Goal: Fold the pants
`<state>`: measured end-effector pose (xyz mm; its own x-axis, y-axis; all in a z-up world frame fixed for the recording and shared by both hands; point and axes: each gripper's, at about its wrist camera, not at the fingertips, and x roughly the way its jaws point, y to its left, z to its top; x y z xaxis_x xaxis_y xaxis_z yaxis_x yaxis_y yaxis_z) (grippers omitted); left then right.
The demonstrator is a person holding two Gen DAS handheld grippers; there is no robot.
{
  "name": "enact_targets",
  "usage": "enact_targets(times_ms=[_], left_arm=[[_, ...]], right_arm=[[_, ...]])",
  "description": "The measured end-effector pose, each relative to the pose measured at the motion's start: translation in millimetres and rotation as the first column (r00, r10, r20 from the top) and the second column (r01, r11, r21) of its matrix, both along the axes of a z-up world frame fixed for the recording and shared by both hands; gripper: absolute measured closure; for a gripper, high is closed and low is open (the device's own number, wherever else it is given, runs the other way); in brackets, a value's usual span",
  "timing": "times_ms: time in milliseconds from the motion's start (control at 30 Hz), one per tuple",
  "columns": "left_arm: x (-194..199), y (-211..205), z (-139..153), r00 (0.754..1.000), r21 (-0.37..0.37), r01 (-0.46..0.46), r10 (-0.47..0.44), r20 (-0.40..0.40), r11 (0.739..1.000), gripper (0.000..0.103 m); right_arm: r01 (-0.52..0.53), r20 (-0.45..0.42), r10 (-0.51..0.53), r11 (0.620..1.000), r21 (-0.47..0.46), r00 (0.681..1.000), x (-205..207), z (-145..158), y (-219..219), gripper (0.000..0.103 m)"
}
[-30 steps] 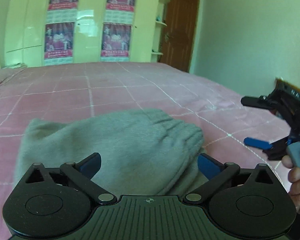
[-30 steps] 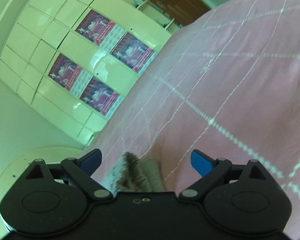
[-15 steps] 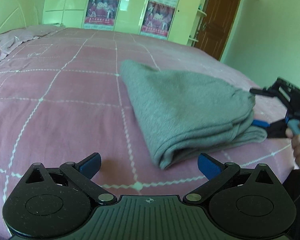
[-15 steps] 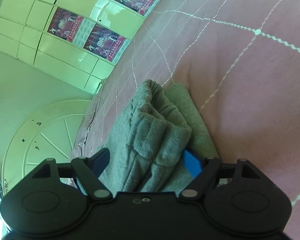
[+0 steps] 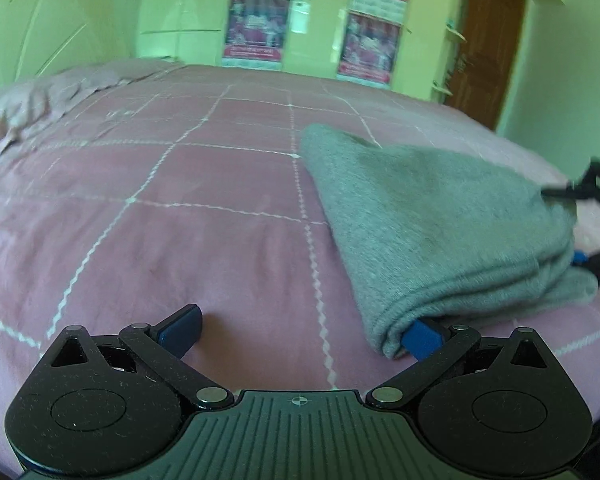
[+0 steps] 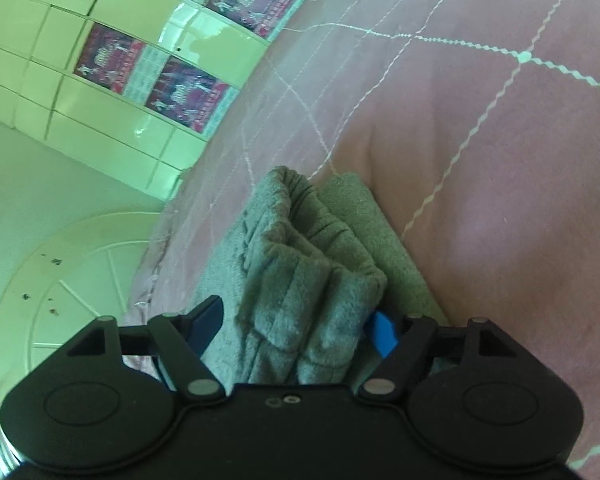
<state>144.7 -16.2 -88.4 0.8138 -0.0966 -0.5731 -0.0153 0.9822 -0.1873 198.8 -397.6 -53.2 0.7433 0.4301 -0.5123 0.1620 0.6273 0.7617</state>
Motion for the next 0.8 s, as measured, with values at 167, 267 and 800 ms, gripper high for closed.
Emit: enact_targets(times_ms=[167,267,800], left_arm=[[-10.8,33.5,-13.9,0.992,-0.294,-0.115,0.126,0.021,0.949,0.002],[-11.3,32.3,-14.0,0.992,-0.277,-0.109,0.124,0.035,0.955,0.002],[-16.6,17.3,-12.2,0.995,-0.159,-0.091,0.098,0.034,0.983,0.002]], right_arm=[[-0.104,0.212,0.102,0.995,-0.003,0.972,-9.7,54.7,16.2,0.076],[-0.117,0.348,0.103,0.993,0.02,0.932,-33.6,84.3,14.2,0.079],[-0.01,0.112,-0.005,0.991,0.13,0.994,-46.8,-15.7,-27.3,0.078]])
